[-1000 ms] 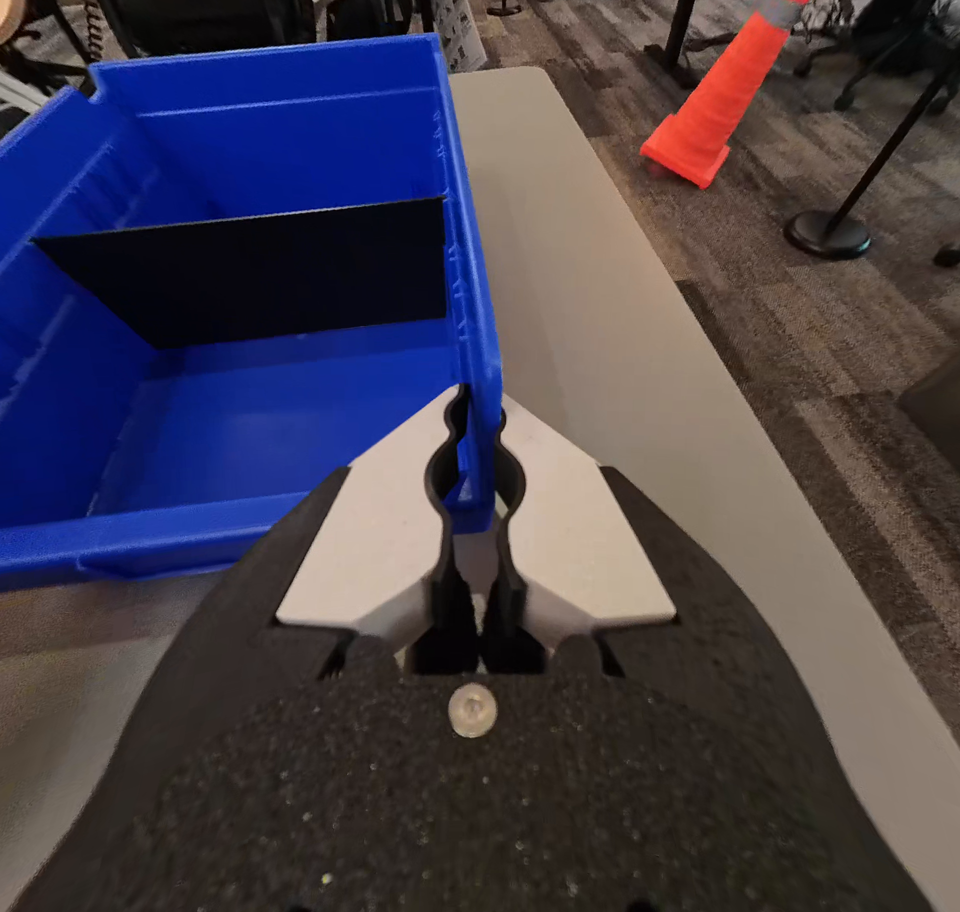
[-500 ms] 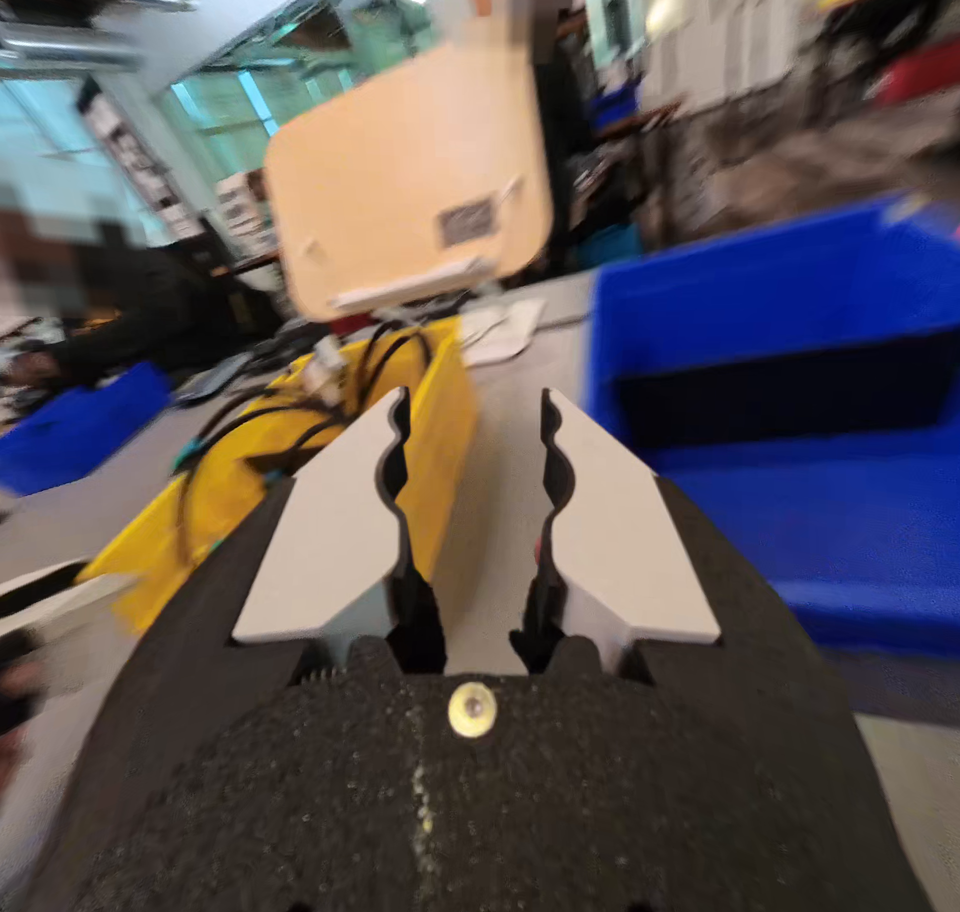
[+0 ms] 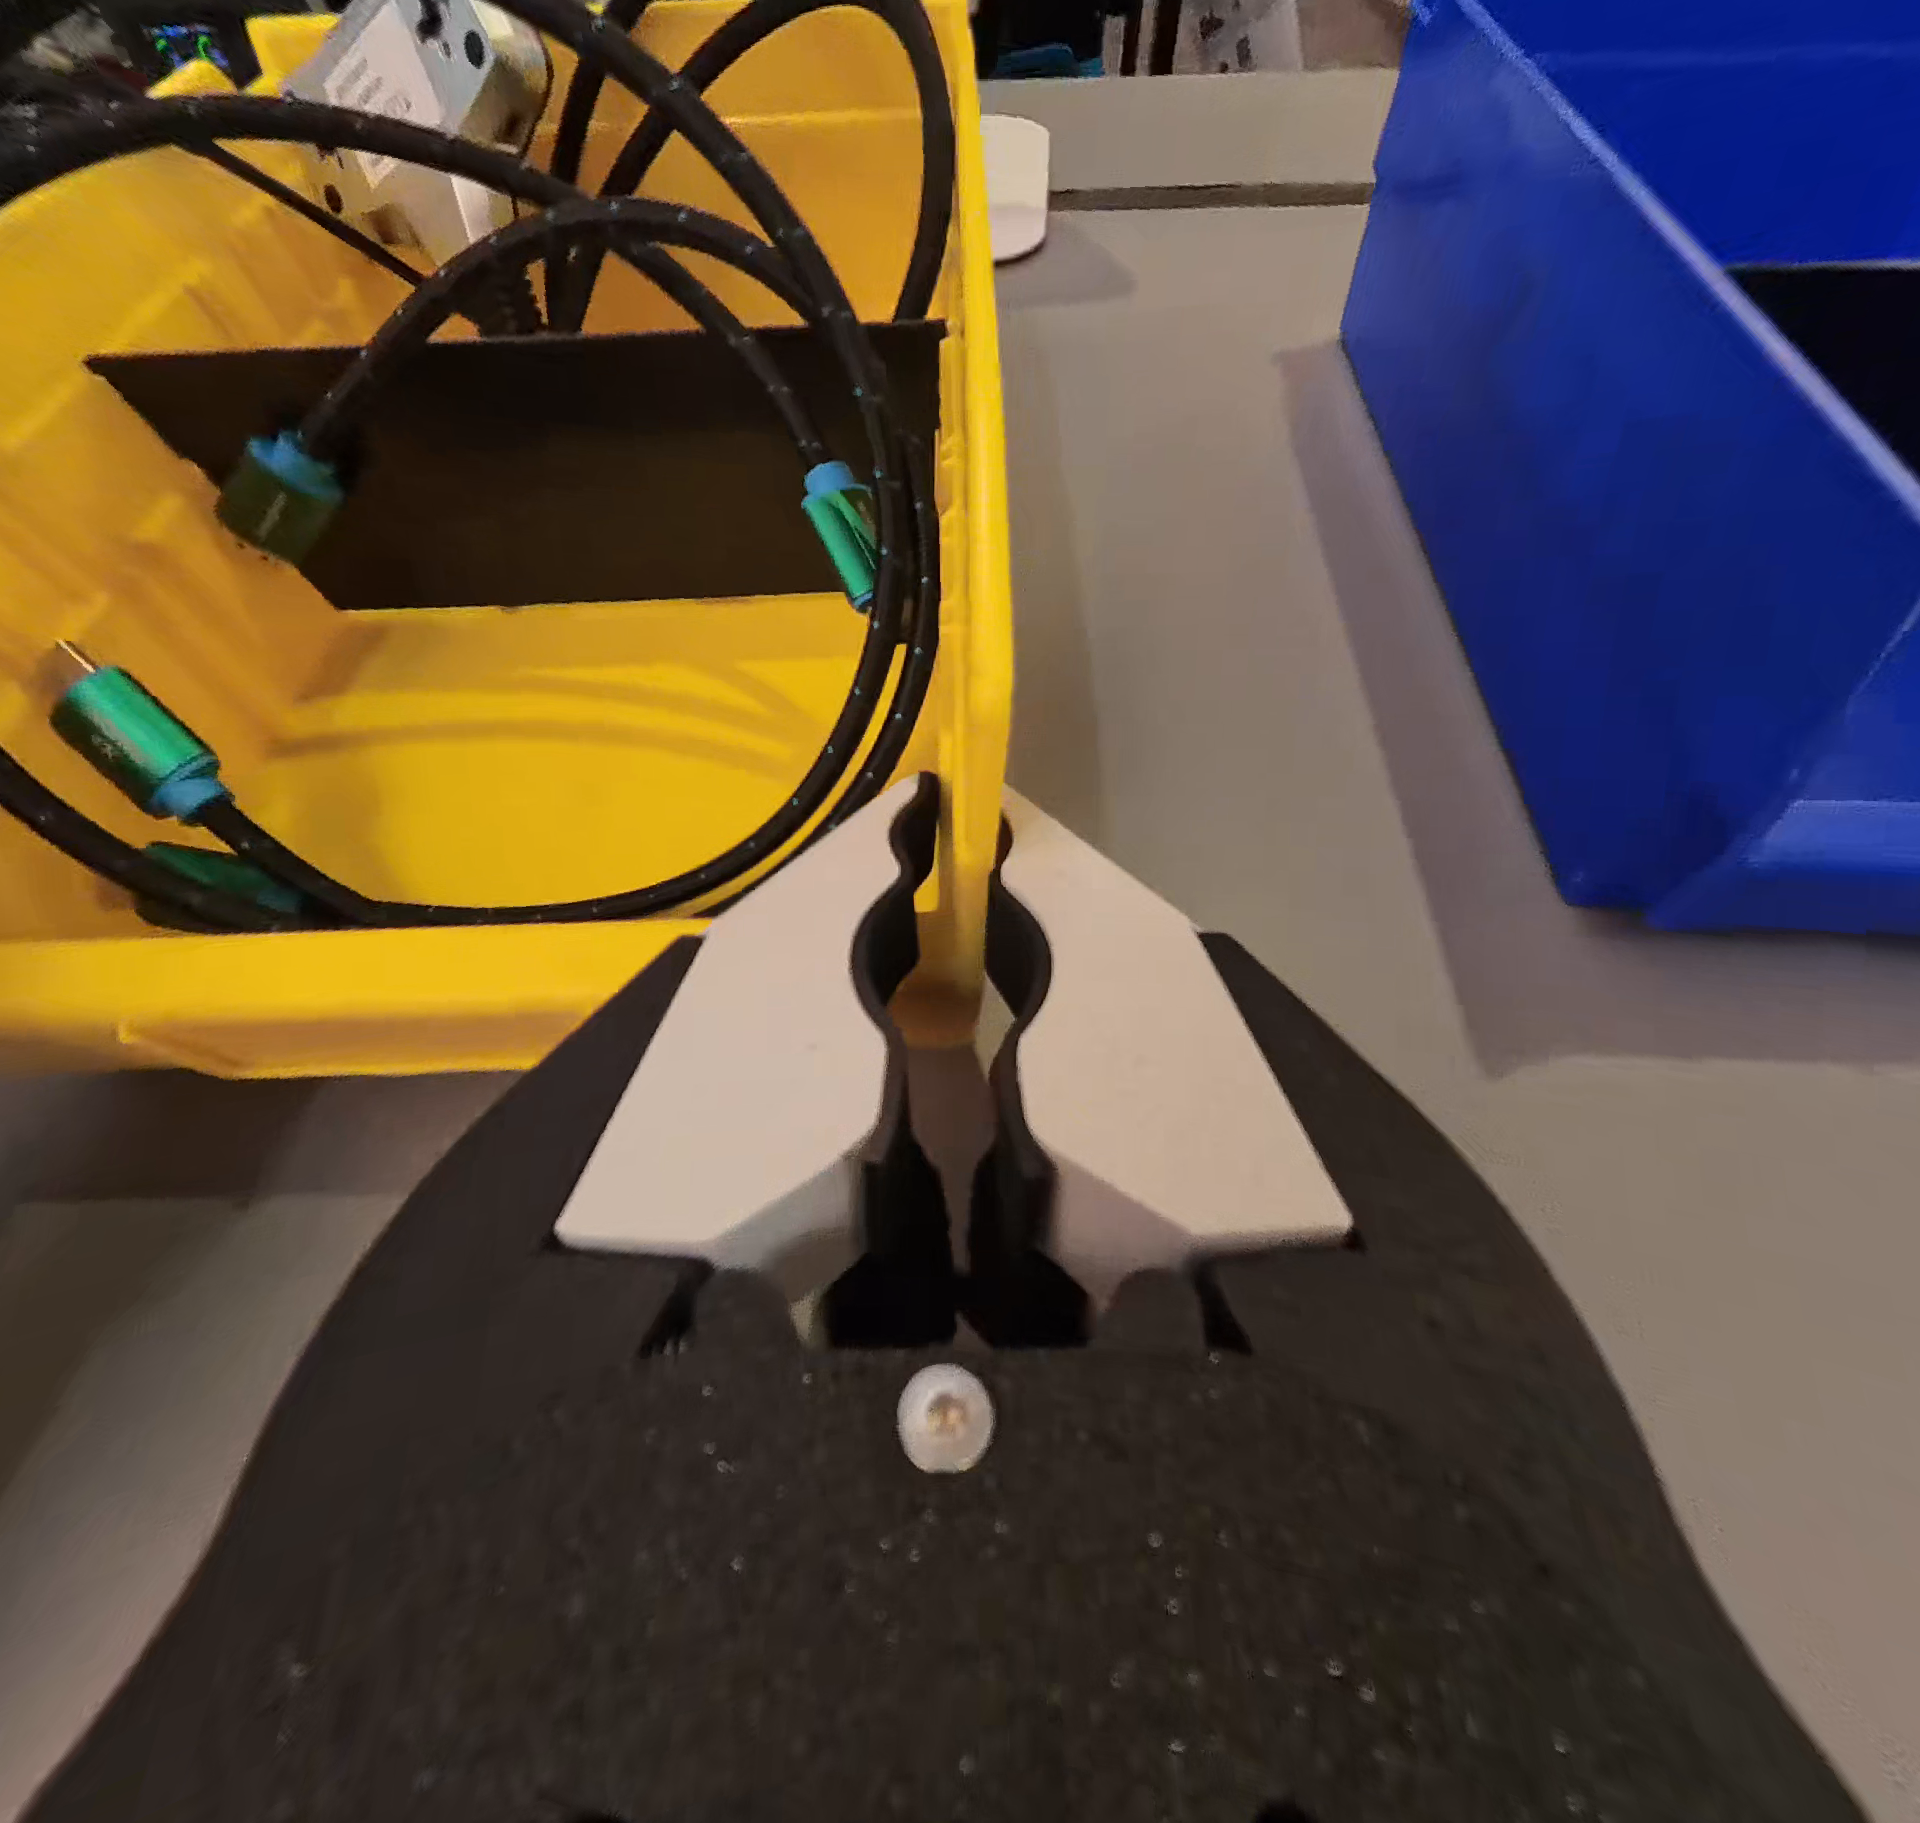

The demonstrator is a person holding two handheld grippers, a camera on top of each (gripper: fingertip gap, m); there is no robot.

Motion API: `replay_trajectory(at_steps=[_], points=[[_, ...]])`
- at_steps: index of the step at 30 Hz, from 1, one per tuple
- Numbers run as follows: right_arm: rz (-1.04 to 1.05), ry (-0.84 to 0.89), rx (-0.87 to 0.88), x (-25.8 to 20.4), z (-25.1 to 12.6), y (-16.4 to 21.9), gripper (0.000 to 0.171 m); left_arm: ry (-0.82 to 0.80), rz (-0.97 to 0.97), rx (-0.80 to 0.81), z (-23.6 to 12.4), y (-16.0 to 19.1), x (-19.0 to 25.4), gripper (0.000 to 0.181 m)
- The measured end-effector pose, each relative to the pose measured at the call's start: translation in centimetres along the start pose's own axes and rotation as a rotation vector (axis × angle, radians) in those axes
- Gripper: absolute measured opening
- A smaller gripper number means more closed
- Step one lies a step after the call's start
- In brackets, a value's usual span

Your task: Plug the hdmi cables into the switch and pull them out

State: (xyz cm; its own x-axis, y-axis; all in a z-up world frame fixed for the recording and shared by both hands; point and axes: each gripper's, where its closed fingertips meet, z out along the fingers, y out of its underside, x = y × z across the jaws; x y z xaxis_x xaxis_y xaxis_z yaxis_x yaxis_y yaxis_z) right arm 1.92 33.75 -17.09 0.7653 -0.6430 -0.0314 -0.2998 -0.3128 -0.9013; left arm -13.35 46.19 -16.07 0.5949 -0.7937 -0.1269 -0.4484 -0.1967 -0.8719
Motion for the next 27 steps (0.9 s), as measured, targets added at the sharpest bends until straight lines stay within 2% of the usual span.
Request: replay_trajectory(at_steps=[3,6,9,14,18,23,27], points=[[-0.056,-0.001,-0.021,-3.4,-0.3,-1.0,0.004,-0.013,-0.048,-0.017,-0.5,-0.3,-3.9,0.004],[-0.038,-0.053,0.001,-8.6,-0.1,-3.1,0.003,-0.015,-0.119,0.004,-1.3,-0.5,-9.1,0.004],[-0.035,-0.081,0.045,-14.4,0.6,-4.8,0.003,-0.052,-0.103,0.047,-2.2,-0.8,-15.1,0.004],[-0.118,-0.084,0.077,-22.8,2.2,-3.9,0.004,-0.064,-0.081,0.074,-2.1,1.1,-23.0,0.004],[-0.122,-0.120,-0.010,-25.9,3.9,-1.7,0.004,-0.084,-0.111,0.022,-0.6,2.8,-26.0,0.003],[-0.134,-0.177,0.012,-26.9,4.4,-1.0,0.005,-0.047,-0.164,0.038,0.7,3.5,-26.9,0.003],[-0.130,-0.383,-0.050,-27.4,3.3,-0.6,0.012,-0.097,-0.181,0.034,0.2,3.5,-27.2,0.008]])
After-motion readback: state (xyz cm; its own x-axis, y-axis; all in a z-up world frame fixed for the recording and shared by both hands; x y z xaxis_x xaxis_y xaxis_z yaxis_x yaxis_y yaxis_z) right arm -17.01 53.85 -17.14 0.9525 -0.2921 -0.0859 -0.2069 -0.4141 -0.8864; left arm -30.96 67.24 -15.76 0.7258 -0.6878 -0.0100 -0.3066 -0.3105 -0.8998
